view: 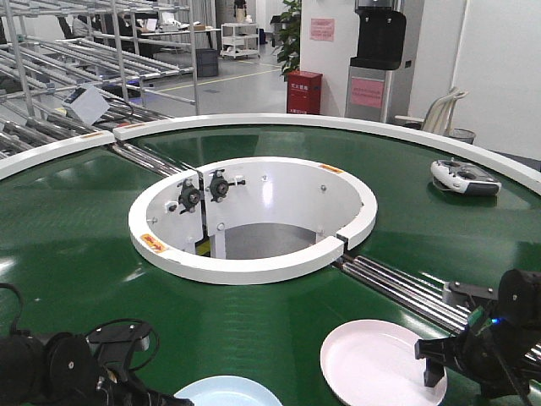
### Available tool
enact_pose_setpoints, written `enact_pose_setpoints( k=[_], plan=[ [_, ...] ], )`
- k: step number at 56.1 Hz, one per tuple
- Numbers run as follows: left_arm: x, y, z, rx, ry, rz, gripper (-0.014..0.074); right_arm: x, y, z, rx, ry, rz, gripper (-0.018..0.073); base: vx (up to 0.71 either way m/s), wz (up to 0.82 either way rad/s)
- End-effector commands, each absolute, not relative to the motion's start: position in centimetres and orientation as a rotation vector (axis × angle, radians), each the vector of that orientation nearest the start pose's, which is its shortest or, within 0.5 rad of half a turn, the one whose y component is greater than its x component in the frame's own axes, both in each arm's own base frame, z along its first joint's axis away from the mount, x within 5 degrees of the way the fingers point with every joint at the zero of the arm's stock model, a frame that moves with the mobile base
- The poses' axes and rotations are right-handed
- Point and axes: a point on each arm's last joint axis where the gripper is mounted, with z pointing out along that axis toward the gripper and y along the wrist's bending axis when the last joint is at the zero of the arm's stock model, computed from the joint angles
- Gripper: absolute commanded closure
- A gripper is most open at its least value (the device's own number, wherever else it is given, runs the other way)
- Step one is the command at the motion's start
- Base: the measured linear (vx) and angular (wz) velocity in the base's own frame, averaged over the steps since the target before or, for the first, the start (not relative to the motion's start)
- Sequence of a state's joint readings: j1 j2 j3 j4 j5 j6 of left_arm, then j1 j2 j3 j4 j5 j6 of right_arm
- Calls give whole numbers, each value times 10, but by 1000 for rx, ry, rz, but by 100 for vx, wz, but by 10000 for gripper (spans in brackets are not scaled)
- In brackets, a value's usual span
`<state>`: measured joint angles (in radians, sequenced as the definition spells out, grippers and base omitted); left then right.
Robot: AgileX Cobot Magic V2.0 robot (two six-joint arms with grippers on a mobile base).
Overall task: Grab plate from conveyor and place on tray
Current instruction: 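Lower the left gripper to the light blue plate, right to pink plate, then pinch the plate rims and lift both plates off the belt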
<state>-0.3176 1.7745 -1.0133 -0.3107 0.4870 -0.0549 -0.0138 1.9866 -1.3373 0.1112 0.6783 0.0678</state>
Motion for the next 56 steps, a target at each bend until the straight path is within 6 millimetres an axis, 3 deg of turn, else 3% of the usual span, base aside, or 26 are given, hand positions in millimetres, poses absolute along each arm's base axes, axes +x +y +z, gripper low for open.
enact_pose_setpoints(
  k=[1,7,13,18,24,26,42,48,56],
  plan=[
    [327,-123,194,16,2647,-416,58,412,0,189,241,2682,163,-29,0,0],
    [327,-123,191,13,2654,-414,68,414,1,182,261,2680,178,15,0,0],
    [328,-124,186,14,2673,-411,148,416,1,181,266,2672,181,164,0,0],
    [327,-125,183,19,2684,-409,293,416,1,181,265,2673,180,344,0,0],
    [328,-126,182,16,2685,-410,538,415,1,181,251,2678,176,579,0,0],
    [328,-126,182,17,2685,-409,605,415,1,181,250,2678,177,575,0,0],
    [329,-125,186,14,2656,-412,605,413,1,189,244,2667,177,571,0,0],
    [327,-125,196,17,2625,-421,604,410,1,207,240,2627,180,571,0,0],
    [322,-122,226,18,2516,-446,603,401,1,237,208,2562,179,571,0,0]
  ],
)
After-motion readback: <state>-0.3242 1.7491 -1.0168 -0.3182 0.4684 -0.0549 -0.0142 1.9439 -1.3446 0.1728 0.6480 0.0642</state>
